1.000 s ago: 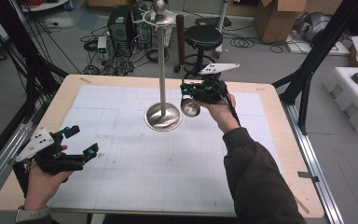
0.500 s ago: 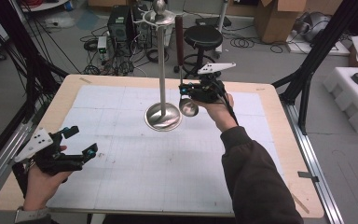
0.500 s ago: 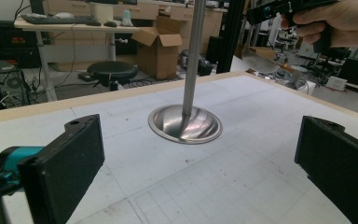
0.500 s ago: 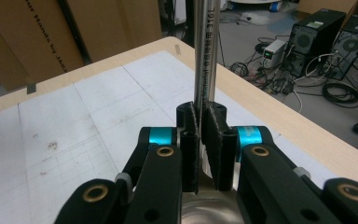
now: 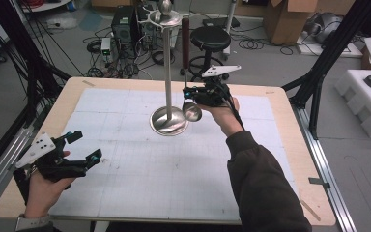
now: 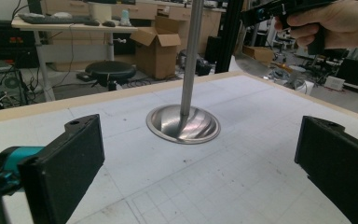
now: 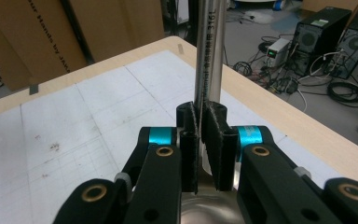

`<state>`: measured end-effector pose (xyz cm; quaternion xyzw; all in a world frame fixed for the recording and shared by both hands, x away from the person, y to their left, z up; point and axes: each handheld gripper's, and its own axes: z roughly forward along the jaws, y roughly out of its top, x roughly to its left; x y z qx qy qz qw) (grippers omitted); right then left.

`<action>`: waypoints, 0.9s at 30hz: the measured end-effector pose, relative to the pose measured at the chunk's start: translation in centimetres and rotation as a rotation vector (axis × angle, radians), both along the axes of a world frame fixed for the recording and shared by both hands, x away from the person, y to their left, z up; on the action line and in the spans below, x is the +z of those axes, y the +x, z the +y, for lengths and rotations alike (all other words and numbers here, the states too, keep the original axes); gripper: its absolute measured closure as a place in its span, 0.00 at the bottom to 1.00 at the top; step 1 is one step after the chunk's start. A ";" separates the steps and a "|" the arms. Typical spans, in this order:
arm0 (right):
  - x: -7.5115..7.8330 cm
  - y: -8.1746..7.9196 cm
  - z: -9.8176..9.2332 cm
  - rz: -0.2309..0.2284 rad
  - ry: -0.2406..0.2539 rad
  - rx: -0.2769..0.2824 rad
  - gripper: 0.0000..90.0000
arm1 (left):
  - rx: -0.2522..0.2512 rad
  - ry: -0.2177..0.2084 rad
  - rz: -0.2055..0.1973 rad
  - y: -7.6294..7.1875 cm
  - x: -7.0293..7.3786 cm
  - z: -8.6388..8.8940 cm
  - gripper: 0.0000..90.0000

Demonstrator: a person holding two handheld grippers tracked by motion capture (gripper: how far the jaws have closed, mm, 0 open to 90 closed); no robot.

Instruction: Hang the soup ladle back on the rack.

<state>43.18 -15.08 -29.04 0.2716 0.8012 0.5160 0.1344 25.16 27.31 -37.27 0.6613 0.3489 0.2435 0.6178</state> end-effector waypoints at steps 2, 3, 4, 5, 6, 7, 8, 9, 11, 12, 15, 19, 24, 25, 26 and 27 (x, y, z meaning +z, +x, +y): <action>0.0 0.0 0.1 -0.009 -0.001 -0.010 0.90 | -0.001 -0.001 0.000 0.0 0.0 0.0 0.02; 0.0 0.0 0.1 -0.011 0.015 -0.009 0.87 | 0.000 0.000 0.001 0.0 0.0 0.1 0.02; 0.0 0.0 0.1 -0.011 0.029 -0.012 0.82 | 0.000 -0.001 0.003 0.0 0.0 0.0 0.02; 0.1 -0.1 0.1 -0.009 0.041 -0.024 0.78 | -0.002 0.001 0.002 0.0 -0.1 0.0 0.02; 0.1 -0.1 0.0 -0.013 0.047 -0.034 0.76 | -0.003 0.002 0.003 0.0 0.0 0.0 0.02; 0.1 -0.1 -0.1 -0.012 0.049 -0.036 0.73 | -0.006 -0.005 0.009 0.0 0.0 0.0 0.02; 0.1 -0.2 -0.2 -0.012 0.046 -0.040 0.68 | -0.009 -0.005 0.009 0.0 0.0 0.0 0.02; 0.1 -0.2 -0.3 -0.010 0.045 -0.051 0.63 | -0.010 -0.005 0.003 0.0 0.1 -0.1 0.02; 0.1 -0.3 -0.5 -0.005 0.050 -0.061 0.57 | -0.013 -0.005 0.001 0.0 0.2 -0.2 0.02; 0.1 -0.4 -0.6 -0.001 0.054 -0.063 0.53 | -0.013 -0.008 -0.001 0.0 0.2 -0.2 0.02; 0.0 -0.8 -0.9 -0.006 0.060 -0.066 0.41 | -0.013 -0.009 -0.002 0.0 0.2 -0.2 0.02; -0.2 -1.2 -1.4 -0.006 0.051 -0.042 0.24 | -0.013 -0.009 0.001 0.0 0.2 -0.2 0.02; -0.6 -1.9 -1.9 -0.027 0.054 0.007 0.08 | -0.036 -0.052 -0.004 -0.2 0.6 -0.4 0.02; -0.7 -2.0 -1.9 -0.030 0.050 0.006 0.02 | -0.041 -0.048 -0.015 -0.2 0.8 -0.5 0.02; -0.8 -2.1 -2.0 -0.026 0.052 0.008 0.00 | -0.044 -0.042 -0.020 -0.3 1.0 -0.6 0.02; -0.8 -2.2 -2.1 -0.024 0.053 0.015 0.00 | -0.047 -0.040 -0.023 -0.4 1.1 -0.7 0.02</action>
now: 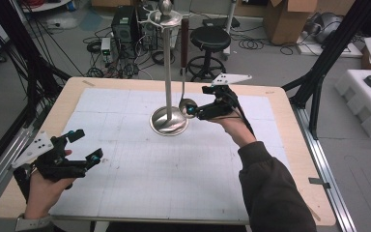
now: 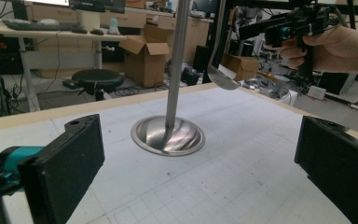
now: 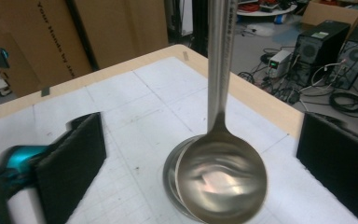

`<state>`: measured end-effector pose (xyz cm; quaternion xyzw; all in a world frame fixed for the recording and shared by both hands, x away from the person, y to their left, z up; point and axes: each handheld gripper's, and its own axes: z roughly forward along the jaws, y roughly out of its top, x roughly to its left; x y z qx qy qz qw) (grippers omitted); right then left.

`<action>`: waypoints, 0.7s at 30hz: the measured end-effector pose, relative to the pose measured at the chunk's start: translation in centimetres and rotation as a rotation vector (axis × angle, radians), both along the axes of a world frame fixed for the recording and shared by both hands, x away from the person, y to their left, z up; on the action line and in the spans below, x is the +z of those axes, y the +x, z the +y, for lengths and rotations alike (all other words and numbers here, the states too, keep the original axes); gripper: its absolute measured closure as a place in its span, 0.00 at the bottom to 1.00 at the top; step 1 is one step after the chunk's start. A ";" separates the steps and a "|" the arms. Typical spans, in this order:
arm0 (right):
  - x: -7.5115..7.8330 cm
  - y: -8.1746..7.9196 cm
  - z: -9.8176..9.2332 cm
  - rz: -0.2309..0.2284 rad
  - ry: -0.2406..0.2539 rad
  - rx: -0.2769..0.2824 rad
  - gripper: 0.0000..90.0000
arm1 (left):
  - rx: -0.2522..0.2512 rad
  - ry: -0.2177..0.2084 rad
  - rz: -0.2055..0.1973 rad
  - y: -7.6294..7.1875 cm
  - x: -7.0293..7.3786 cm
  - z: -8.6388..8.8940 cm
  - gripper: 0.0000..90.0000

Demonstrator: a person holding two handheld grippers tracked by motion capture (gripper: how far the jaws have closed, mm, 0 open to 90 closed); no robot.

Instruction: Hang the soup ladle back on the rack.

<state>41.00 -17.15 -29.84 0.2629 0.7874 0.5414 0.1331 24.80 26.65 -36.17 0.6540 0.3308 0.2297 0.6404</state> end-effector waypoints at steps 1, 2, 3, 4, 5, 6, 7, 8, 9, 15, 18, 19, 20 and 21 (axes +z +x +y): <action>0.0 -0.1 -0.1 -0.001 0.004 0.008 0.00 | -0.002 0.003 -0.002 0.0 0.1 0.0 0.02; -0.1 -0.3 -0.2 -0.011 0.002 0.010 0.00 | -0.003 0.003 -0.003 -0.1 0.1 0.0 0.02; -0.1 -0.5 -0.3 -0.018 0.003 0.003 0.00 | -0.002 0.000 -0.002 0.0 0.1 0.0 0.02; -0.1 -0.6 -0.4 -0.025 0.000 0.010 0.00 | 0.000 0.001 0.002 0.0 0.0 0.0 0.02; -0.2 -0.7 -0.5 -0.026 -0.001 0.021 0.00 | 0.001 0.002 0.005 0.0 -0.1 0.0 0.02; -0.2 -0.9 -0.5 -0.025 -0.005 0.025 0.00 | 0.002 0.004 0.006 0.0 -0.1 0.1 0.02; -0.3 -1.1 -0.6 -0.030 -0.010 0.024 0.00 | 0.002 0.002 0.006 0.1 -0.1 0.1 0.02; -0.3 -1.3 -0.7 -0.037 -0.016 0.026 0.00 | 0.003 0.001 0.006 0.1 -0.1 0.1 0.02; -0.3 -1.4 -0.8 -0.043 -0.015 0.031 0.00 | 0.002 0.001 0.005 0.1 -0.1 0.1 0.02; -0.7 -2.4 -1.7 -0.057 -0.038 0.047 0.00 | -0.005 0.008 0.013 0.3 -0.4 -0.4 0.02; -1.1 -2.8 -2.4 -0.056 -0.048 0.042 0.00 | -0.011 0.015 0.019 0.4 -0.5 -0.7 0.02; -1.2 -2.9 -2.7 -0.056 -0.047 0.039 0.00 | -0.012 0.017 0.019 0.5 -0.6 -0.7 0.02; -1.4 -3.0 -3.0 -0.057 -0.038 0.042 0.00 | -0.012 0.016 0.020 0.5 -0.6 -0.8 0.02; -1.5 -3.1 -3.3 -0.055 -0.035 0.038 0.00 | -0.013 0.017 0.023 0.5 -0.6 -0.8 0.02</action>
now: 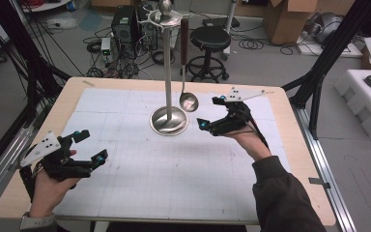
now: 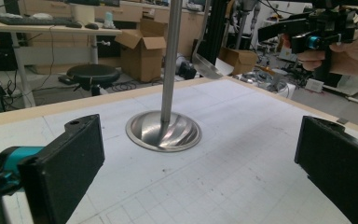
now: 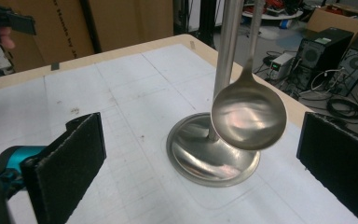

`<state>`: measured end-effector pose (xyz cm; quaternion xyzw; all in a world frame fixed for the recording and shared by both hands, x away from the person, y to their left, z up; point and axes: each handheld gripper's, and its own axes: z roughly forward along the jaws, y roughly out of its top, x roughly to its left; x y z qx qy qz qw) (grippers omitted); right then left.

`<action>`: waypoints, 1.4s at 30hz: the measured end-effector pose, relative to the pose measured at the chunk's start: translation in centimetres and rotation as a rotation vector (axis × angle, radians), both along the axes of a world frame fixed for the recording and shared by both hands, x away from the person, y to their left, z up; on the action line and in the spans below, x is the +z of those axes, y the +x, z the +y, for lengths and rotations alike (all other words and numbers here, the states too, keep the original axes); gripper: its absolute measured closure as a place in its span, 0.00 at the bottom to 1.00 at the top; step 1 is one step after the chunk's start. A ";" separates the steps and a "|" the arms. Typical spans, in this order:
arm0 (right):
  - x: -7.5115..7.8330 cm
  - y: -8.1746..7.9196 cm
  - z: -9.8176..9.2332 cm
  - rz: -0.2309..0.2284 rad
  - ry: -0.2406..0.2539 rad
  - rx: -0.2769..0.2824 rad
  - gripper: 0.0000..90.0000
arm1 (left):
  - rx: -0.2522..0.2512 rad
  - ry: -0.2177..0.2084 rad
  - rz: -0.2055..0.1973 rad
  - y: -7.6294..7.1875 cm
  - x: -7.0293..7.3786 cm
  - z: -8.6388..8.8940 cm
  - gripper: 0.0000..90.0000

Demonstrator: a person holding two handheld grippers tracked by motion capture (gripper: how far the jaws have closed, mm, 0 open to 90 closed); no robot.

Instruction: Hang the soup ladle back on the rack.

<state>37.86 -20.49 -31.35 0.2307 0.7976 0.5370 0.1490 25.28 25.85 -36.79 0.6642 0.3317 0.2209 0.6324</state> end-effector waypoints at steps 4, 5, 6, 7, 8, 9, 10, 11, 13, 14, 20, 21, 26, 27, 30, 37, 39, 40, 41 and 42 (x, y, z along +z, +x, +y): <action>-0.5 -0.6 -1.3 0.006 0.018 -0.010 0.00 | 0.005 0.000 -0.002 0.1 0.0 0.2 0.02; -0.7 -0.8 -1.7 -0.002 0.021 -0.012 0.00 | 0.007 -0.003 -0.002 0.1 0.0 0.2 0.02; -0.8 -0.9 -2.0 -0.004 0.022 -0.008 0.00 | 0.005 -0.008 -0.004 0.1 0.0 0.2 0.02; -0.9 -1.2 -2.2 -0.003 0.023 -0.012 0.00 | 0.001 -0.017 -0.008 0.1 0.1 0.1 0.02; -1.0 -1.4 -2.5 -0.019 0.014 -0.027 0.00 | -0.004 -0.020 -0.015 0.0 0.2 0.1 0.02; -1.1 -1.6 -2.8 -0.028 0.009 -0.040 0.00 | -0.006 -0.019 -0.016 0.0 0.3 0.0 0.02; -1.2 -1.8 -3.1 -0.038 0.009 -0.046 0.00 | -0.010 -0.017 -0.018 0.0 0.4 -0.1 0.02; -1.2 -2.1 -3.4 -0.030 0.020 -0.052 0.00 | -0.011 -0.014 -0.018 0.0 0.4 -0.2 0.02; -1.4 -2.4 -3.9 -0.033 0.031 -0.060 0.00 | -0.017 -0.009 -0.014 0.1 0.3 -0.3 0.02; -1.4 -2.7 -4.2 -0.036 0.039 -0.066 0.00 | -0.014 -0.006 -0.013 0.2 0.2 -0.4 0.02; -2.2 -4.1 -6.0 -0.036 0.085 -0.096 0.00 | -0.014 -0.005 0.001 0.4 -0.1 -0.4 0.02; -2.3 -4.2 -6.2 -0.028 0.079 -0.113 0.00 | -0.015 -0.002 0.000 0.5 -0.2 -0.4 0.02; -2.8 -5.3 -7.3 -0.046 0.102 -0.135 0.00 | -0.014 0.001 0.006 0.6 -0.4 -0.5 0.02; -2.9 -5.4 -7.5 -0.041 0.094 -0.140 0.00 | -0.013 0.002 0.007 0.6 -0.4 -0.5 0.02; -3.4 -5.8 -8.0 -0.058 0.091 -0.153 0.00 | -0.015 0.004 0.007 0.7 -0.4 -0.5 0.02; -4.4 -6.5 -9.5 -0.071 0.128 -0.169 0.00 | -0.017 0.004 0.011 0.8 -0.6 -0.6 0.02; -5.0 -6.9 -10.1 -0.075 0.141 -0.174 0.00 | -0.015 0.006 0.012 0.8 -0.6 -0.6 0.02; -5.3 -7.0 -10.4 -0.075 0.151 -0.177 0.00 | -0.016 0.003 0.014 0.8 -0.7 -0.6 0.02; -5.6 -7.2 -10.7 -0.069 0.159 -0.182 0.00 | -0.017 0.009 0.014 0.8 -0.7 -0.7 0.02; -5.9 -7.4 -11.0 -0.073 0.162 -0.187 0.00 | -0.014 0.005 0.015 0.8 -0.7 -0.7 0.02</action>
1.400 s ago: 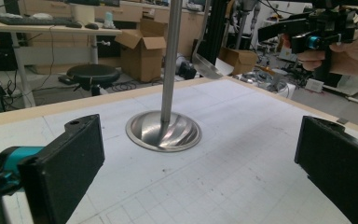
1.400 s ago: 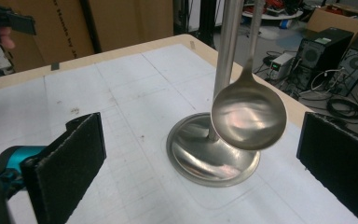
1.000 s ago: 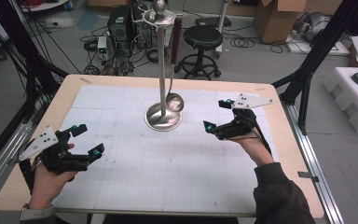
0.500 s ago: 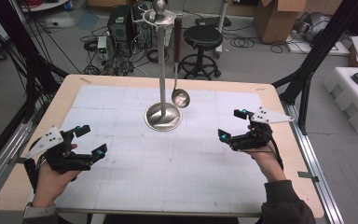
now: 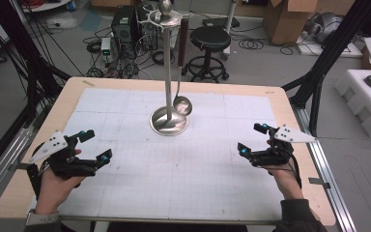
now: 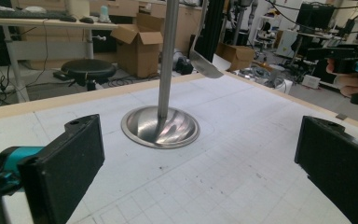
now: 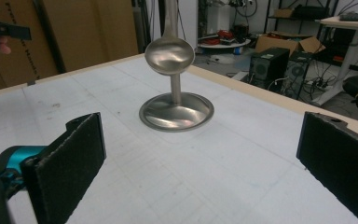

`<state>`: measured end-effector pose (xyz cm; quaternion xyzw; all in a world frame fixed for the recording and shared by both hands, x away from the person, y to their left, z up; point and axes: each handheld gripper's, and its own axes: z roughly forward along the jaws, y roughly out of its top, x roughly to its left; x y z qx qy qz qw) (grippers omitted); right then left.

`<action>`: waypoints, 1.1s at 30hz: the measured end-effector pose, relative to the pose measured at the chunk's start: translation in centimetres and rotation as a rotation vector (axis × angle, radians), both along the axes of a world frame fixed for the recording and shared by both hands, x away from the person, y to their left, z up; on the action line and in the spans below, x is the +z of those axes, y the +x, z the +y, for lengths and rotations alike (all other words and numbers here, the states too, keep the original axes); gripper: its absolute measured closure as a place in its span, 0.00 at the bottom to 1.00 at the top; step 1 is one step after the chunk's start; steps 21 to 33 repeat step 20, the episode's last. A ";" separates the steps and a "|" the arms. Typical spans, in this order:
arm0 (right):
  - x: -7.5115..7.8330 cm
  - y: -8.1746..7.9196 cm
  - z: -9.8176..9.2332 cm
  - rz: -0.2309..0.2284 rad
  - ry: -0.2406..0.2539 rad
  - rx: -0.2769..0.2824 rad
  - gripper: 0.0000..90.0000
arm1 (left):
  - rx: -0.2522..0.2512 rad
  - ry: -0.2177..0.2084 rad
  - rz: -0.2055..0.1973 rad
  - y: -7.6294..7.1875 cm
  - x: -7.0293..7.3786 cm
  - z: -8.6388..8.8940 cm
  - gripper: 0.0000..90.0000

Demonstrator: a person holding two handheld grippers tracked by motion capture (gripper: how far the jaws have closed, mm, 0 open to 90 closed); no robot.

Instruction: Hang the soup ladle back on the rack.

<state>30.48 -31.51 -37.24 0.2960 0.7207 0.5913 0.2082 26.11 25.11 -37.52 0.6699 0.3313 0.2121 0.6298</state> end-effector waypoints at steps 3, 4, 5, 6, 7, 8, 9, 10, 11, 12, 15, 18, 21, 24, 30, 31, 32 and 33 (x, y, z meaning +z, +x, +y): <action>-0.8 -0.5 -0.9 0.000 0.017 -0.014 0.00 | -0.003 0.008 0.002 0.1 -0.1 -0.1 0.02; -1.0 -0.7 -1.2 0.000 0.017 -0.020 0.00 | -0.004 0.008 0.001 0.1 -0.1 -0.2 0.02; -1.2 -0.8 -1.5 -0.003 0.023 -0.027 0.00 | -0.004 0.011 0.002 0.1 -0.2 -0.2 0.02; -1.3 -1.0 -1.8 -0.006 0.032 -0.032 0.00 | -0.005 0.010 0.004 0.2 -0.2 -0.3 0.02; -1.4 -1.1 -2.0 -0.009 0.043 -0.036 0.00 | -0.007 0.014 0.005 0.2 -0.3 -0.3 0.02; -1.4 -1.2 -2.2 -0.014 0.051 -0.037 0.00 | -0.006 0.014 0.006 0.2 -0.3 -0.3 0.02; -1.5 -1.4 -2.4 -0.012 0.057 -0.041 0.00 | -0.005 0.013 0.007 0.2 -0.3 -0.4 0.02; -1.6 -1.5 -2.5 -0.019 0.058 -0.040 0.00 | -0.009 0.017 0.006 0.2 -0.3 -0.4 0.02; -1.7 -1.7 -2.6 -0.018 0.062 -0.040 0.00 | -0.008 0.017 0.006 0.2 -0.3 -0.4 0.02; -1.8 -1.8 -2.7 -0.016 0.066 -0.037 0.00 | -0.008 0.016 0.005 0.2 -0.3 -0.4 0.02; -2.1 -2.1 -2.8 -0.024 0.071 -0.040 0.00 | -0.006 0.016 0.009 0.2 -0.4 -0.4 0.02; -2.5 -2.2 -2.8 -0.018 0.066 -0.042 0.00 | -0.007 0.022 0.009 0.2 -0.4 -0.5 0.02; -2.5 -2.2 -2.8 -0.016 0.068 -0.036 0.00 | -0.007 0.024 0.009 0.3 -0.4 -0.5 0.02; -2.5 -2.2 -2.8 -0.016 0.068 -0.036 0.00 | -0.007 0.024 0.009 0.3 -0.4 -0.5 0.02; -2.5 -2.2 -2.8 -0.016 0.068 -0.036 0.00 | -0.007 0.024 0.009 0.3 -0.4 -0.5 0.02; -2.5 -2.2 -2.8 -0.016 0.068 -0.036 0.00 | -0.007 0.024 0.009 0.3 -0.4 -0.5 0.02; -2.5 -2.2 -2.8 -0.016 0.068 -0.036 0.00 | -0.007 0.024 0.009 0.3 -0.4 -0.5 0.02; -2.5 -2.2 -2.8 -0.016 0.068 -0.036 0.00 | -0.007 0.024 0.009 0.3 -0.4 -0.5 0.02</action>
